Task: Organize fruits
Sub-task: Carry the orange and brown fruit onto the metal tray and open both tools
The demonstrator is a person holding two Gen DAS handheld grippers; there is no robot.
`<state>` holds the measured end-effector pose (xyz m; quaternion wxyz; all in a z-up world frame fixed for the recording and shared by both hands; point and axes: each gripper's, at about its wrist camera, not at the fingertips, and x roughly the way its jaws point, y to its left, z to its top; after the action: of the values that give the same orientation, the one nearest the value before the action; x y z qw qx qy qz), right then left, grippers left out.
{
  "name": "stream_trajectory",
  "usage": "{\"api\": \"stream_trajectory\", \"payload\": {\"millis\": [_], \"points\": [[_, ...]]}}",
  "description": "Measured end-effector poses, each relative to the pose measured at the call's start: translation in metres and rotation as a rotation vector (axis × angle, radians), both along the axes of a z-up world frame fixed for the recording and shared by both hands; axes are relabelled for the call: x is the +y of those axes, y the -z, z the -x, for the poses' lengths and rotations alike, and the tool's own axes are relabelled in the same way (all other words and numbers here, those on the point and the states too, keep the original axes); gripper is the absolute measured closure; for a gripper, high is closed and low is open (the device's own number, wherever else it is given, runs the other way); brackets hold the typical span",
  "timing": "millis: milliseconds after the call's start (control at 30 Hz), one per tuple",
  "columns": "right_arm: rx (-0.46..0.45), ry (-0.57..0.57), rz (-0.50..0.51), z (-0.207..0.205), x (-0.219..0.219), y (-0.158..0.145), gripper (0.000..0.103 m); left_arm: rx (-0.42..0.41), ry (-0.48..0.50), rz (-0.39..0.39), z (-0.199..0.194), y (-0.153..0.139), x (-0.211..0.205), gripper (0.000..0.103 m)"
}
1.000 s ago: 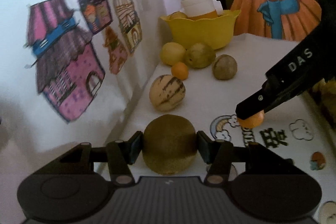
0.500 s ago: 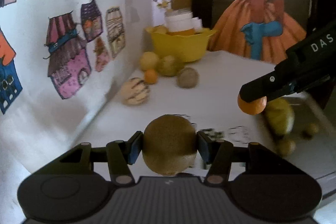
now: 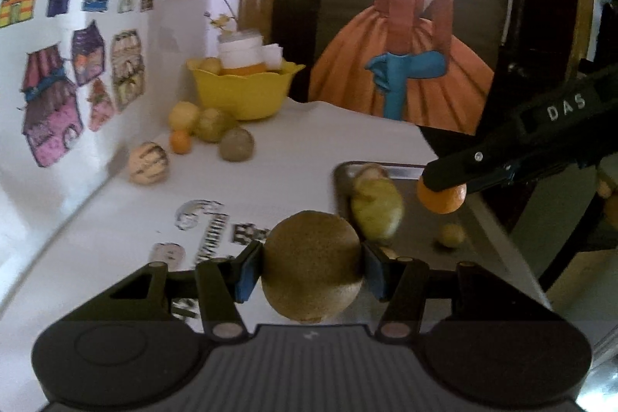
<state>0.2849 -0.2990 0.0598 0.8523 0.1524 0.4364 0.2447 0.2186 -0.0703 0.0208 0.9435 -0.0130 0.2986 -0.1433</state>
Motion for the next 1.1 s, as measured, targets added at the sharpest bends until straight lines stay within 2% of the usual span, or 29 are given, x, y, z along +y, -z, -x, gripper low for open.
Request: {"api": "stream_trajectory", "payload": {"millis": [167, 467, 767, 1100], "points": [[-0.033, 0.052, 0.012, 0.016, -0.022, 0.018, 0.070, 0.020, 0.022, 0.017, 0.003, 0.008, -0.018, 0.044], [-0.016, 0.160, -0.006, 0.022, -0.058, 0.060, 0.070, 0.064, 0.059, 0.019, 0.002, 0.025, -0.040, 0.044], [-0.106, 0.164, 0.085, 0.031, -0.053, 0.071, 0.070, 0.092, 0.074, 0.014, -0.003, 0.039, -0.054, 0.044], [-0.126, 0.166, 0.105, 0.030, -0.052, 0.079, 0.070, 0.092, 0.075, 0.011, -0.006, 0.042, -0.056, 0.044]]}}
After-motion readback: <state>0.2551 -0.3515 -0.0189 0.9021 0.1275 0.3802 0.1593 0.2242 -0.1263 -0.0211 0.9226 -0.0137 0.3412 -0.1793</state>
